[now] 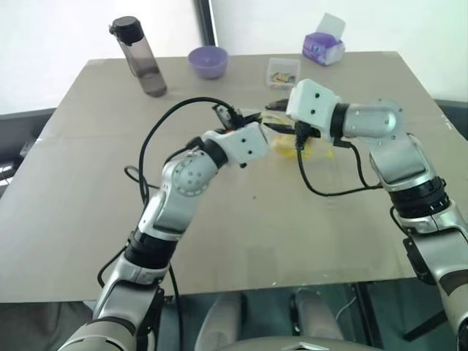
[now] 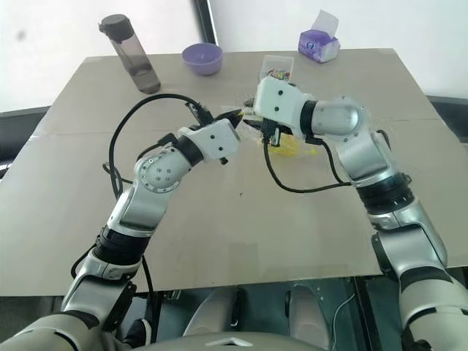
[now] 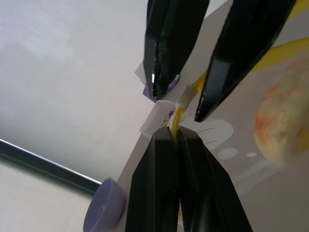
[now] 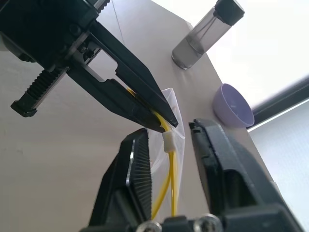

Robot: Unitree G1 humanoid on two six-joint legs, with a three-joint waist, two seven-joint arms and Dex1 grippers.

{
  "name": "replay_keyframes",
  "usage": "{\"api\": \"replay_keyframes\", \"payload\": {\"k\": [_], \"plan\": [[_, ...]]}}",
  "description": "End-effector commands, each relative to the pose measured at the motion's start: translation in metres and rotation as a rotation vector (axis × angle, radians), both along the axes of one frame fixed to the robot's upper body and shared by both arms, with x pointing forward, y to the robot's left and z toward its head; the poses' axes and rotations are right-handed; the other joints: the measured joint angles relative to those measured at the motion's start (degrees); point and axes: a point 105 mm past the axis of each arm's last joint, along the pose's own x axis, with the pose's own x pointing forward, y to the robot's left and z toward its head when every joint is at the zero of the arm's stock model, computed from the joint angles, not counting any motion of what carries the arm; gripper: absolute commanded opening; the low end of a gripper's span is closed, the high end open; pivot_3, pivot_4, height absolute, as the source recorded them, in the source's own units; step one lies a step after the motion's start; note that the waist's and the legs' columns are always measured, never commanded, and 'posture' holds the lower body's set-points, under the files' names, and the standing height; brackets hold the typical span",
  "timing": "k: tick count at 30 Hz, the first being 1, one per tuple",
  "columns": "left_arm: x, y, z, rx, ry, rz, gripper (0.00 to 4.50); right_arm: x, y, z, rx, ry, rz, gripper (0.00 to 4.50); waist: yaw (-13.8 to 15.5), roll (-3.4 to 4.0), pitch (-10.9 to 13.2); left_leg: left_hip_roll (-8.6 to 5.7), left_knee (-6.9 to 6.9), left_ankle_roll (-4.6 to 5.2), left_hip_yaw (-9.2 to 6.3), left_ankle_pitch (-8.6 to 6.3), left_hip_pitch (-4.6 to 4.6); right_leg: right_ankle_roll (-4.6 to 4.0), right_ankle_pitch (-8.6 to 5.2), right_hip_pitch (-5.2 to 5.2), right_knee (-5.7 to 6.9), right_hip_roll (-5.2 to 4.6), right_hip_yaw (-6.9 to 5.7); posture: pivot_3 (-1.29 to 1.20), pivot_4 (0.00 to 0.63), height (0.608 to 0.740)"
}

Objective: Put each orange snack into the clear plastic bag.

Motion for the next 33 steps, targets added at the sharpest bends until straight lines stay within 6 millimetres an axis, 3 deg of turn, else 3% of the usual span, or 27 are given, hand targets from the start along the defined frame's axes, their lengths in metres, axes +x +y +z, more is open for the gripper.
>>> {"api": "replay_keyframes", "payload": {"k": [1, 10, 13, 14, 26, 33], "plan": [[-0.002, 0.001, 0.012, -0.017, -0.043, -0.001, 0.00, -0.003, -0.002, 0.014, 0.033, -0.044, 0.003, 1.38, 0.02, 0.00, 0.00, 0.00, 0.00, 0.00, 0.00, 0.00, 0.00, 0.00, 0.00, 0.00, 0.00, 0.00, 0.00, 0.00, 0.150, 0.740], [-0.003, 0.001, 0.012, -0.018, -0.042, -0.002, 0.00, -0.003, -0.004, 0.010, 0.023, -0.034, -0.001, 1.38, 0.01, 0.00, 0.00, 0.00, 0.00, 0.00, 0.00, 0.00, 0.00, 0.00, 0.00, 0.00, 0.00, 0.00, 0.00, 0.00, 0.150, 0.740], [-0.003, 0.001, 0.012, -0.018, -0.043, -0.002, 0.00, -0.002, -0.005, 0.007, 0.014, -0.028, -0.008, 0.73, 0.00, 0.00, 0.00, 0.00, 0.00, 0.00, 0.00, 0.00, 0.00, 0.00, 0.00, 0.00, 0.00, 0.00, 0.00, 0.00, 0.150, 0.740], [-0.003, 0.001, 0.012, -0.018, -0.043, -0.002, 0.00, -0.001, -0.006, 0.007, 0.012, -0.028, -0.012, 0.24, 0.01, 0.00, 0.00, 0.00, 0.00, 0.00, 0.00, 0.00, 0.00, 0.00, 0.00, 0.00, 0.00, 0.00, 0.00, 0.00, 0.150, 0.740], [-0.003, 0.001, 0.013, -0.019, -0.045, -0.001, 0.00, 0.002, -0.008, 0.007, 0.010, -0.031, -0.030, 0.24, -0.01, 0.00, 0.00, 0.00, 0.00, 0.00, 0.00, 0.00, 0.00, 0.00, 0.00, 0.00, 0.00, 0.00, 0.00, 0.00, 0.150, 0.740], [0.004, 0.012, 0.012, -0.010, -0.048, 0.064, 0.00, 0.004, -0.012, 0.005, 0.003, -0.027, -0.049, 0.24, 0.00, 0.00, 0.00, 0.00, 0.00, 0.00, 0.00, 0.00, 0.00, 0.00, 0.00, 0.00, 0.00, 0.00, 0.00, 0.00, 0.150, 0.740]]}}
